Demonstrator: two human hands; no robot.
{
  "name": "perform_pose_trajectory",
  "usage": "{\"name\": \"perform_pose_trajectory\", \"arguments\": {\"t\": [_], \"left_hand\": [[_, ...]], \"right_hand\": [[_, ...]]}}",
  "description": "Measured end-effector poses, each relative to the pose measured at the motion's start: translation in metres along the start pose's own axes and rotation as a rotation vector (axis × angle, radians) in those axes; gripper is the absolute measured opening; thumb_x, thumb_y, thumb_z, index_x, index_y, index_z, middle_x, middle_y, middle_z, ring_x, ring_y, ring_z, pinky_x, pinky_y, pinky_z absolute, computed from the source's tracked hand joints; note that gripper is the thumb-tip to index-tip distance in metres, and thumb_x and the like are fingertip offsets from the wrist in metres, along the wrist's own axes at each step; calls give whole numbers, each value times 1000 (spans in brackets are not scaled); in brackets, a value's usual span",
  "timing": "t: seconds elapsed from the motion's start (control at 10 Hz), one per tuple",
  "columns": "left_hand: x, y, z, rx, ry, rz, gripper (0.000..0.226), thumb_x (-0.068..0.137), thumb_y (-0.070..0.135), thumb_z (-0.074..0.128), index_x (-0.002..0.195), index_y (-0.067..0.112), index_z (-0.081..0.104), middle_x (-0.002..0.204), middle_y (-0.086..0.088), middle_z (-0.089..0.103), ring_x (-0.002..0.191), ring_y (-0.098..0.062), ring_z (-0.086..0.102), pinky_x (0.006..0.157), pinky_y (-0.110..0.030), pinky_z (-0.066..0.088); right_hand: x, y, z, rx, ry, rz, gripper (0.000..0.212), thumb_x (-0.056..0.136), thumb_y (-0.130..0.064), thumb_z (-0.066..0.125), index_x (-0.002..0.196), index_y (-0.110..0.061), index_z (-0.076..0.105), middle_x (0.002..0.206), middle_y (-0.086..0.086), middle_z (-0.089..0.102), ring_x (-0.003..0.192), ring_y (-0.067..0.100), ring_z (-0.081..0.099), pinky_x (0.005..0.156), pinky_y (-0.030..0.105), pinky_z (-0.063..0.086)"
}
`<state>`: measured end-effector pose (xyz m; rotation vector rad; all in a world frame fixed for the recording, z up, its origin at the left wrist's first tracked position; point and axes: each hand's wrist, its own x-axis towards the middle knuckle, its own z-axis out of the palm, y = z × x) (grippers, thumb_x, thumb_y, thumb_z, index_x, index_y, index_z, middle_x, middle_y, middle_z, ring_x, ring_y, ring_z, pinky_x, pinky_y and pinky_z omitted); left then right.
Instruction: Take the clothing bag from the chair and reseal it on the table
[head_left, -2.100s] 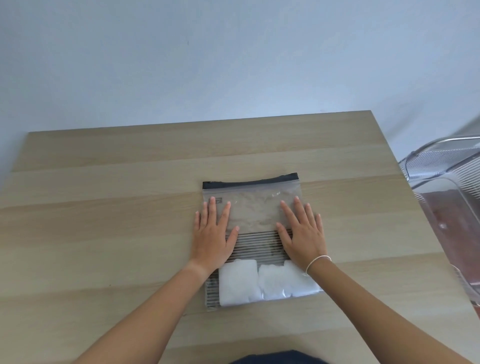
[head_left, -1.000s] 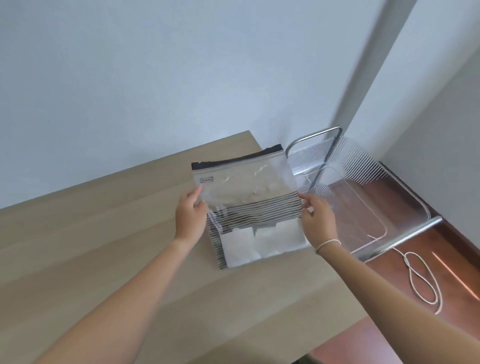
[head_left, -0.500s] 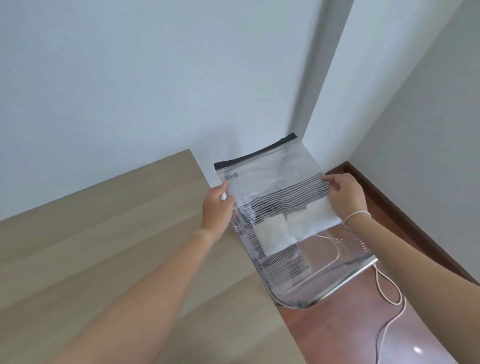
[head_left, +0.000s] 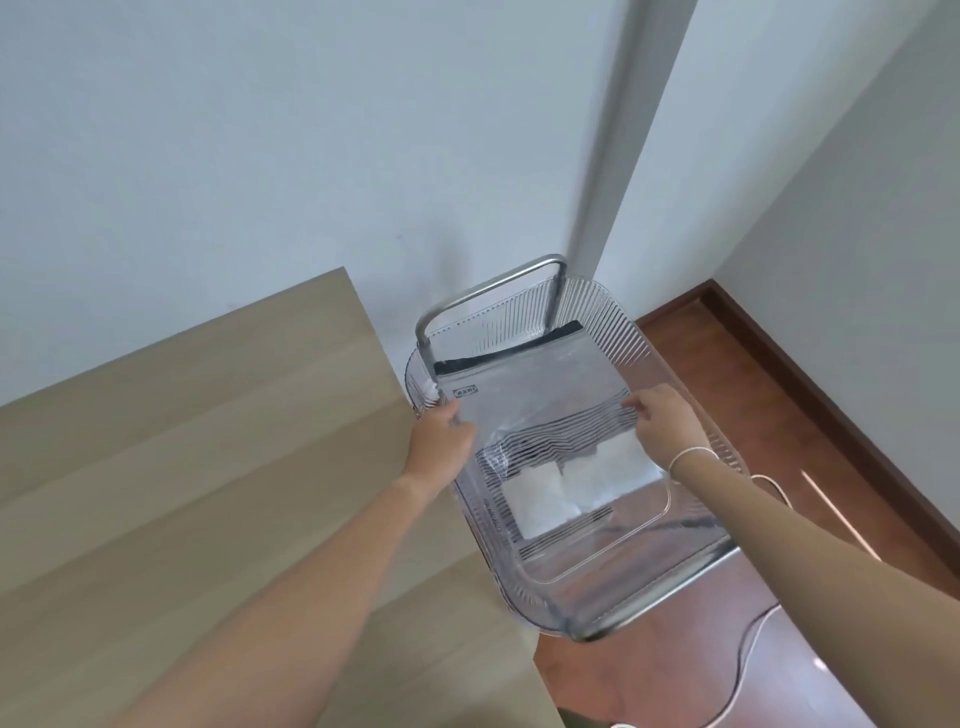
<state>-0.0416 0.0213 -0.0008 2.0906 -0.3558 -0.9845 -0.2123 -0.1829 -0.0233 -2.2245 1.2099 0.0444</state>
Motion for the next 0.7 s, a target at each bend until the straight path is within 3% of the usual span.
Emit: {"name": "perform_pose_trajectory", "arguments": {"t": [0.1,0.2,0.3,0.4,0.5,0.6,0.7], "left_hand": [[9,3,4,39,-42,-46,58,86,12,42,142,7,29,115,-24,59,50,-7,43,46,-20,34],[13,3,4,73,-62,-51,59,87,16,44,143,9,28,137,-13,49,65,-8,53,53,-17,41],[14,-1,5,117,-72,-42,57,88,16,44,143,8,28,141,-12,44,59,1,42,40,0,31],[10,-1,4,132,-80,-21,57,89,18,43,144,12,29,136,-12,48,67,-5,50,49,1,36],[2,3,1,167,-90,4,55,90,21,42,143,13,30,138,-24,45,118,-34,52,98,-32,42],[-6,4,-5,182,-112,60,54,91,21,42,143,14,31,138,-29,40,125,-40,43,104,-46,36],[-13,1,-15,160,-99,137,52,92,21,43,142,14,33,147,-15,37,131,-26,42,111,-40,31]], "right_hand": [[8,4,6,-72,-126,5,34,90,-2,39,116,-9,60,122,15,51,107,32,53,95,34,39],[13,3,11,-119,-206,0,41,87,1,41,123,-11,55,131,15,47,114,31,51,101,37,38],[13,-2,14,-74,-193,17,43,86,3,39,123,-11,55,132,13,47,111,29,52,94,32,40],[10,-7,19,-13,-173,15,39,88,0,41,121,-13,56,134,10,46,109,27,53,89,29,40],[4,-15,23,16,-180,9,36,89,-4,44,121,-14,57,136,8,46,117,26,50,98,33,39],[-5,-25,30,41,-179,-38,36,89,-6,46,122,-15,56,136,7,48,122,24,47,105,35,35],[-13,-35,38,61,-155,-72,36,88,-10,50,123,-16,56,134,7,51,121,23,48,107,34,34]]}}
